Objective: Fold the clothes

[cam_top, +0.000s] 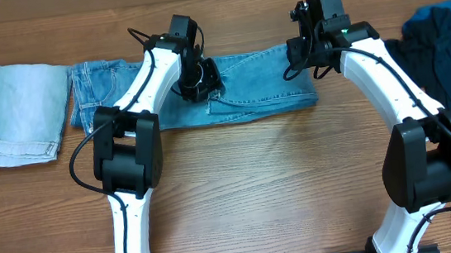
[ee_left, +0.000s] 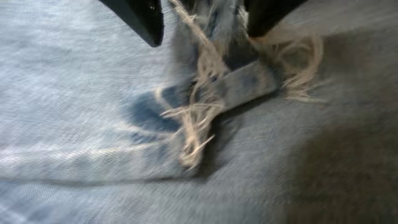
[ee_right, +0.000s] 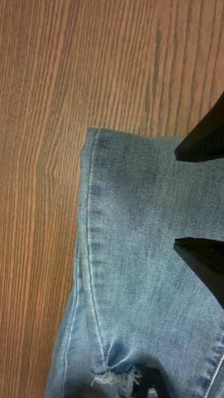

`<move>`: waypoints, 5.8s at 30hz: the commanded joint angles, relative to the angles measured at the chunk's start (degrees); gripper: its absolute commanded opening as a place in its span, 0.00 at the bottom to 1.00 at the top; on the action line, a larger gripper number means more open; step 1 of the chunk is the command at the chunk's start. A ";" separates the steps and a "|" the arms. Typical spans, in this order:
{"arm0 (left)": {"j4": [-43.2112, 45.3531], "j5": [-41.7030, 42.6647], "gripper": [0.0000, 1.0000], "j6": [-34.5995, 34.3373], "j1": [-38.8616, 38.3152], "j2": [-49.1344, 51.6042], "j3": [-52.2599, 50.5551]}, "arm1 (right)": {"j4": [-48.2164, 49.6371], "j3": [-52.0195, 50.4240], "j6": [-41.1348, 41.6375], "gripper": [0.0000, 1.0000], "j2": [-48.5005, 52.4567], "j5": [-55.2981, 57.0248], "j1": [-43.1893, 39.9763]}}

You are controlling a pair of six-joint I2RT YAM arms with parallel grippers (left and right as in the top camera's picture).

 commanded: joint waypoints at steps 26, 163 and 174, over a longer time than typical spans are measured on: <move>-3.74 -9.31 0.04 7.89 1.46 -1.31 10.86 | 0.52 -0.24 -0.24 0.30 0.37 0.13 -0.13; -22.38 -20.83 0.71 20.76 18.25 4.48 32.37 | -0.66 -12.26 -9.49 0.82 11.82 -34.84 -13.46; -24.22 -20.81 0.69 20.74 18.18 4.48 32.37 | 3.13 -17.27 -15.06 0.66 11.82 -51.76 -13.51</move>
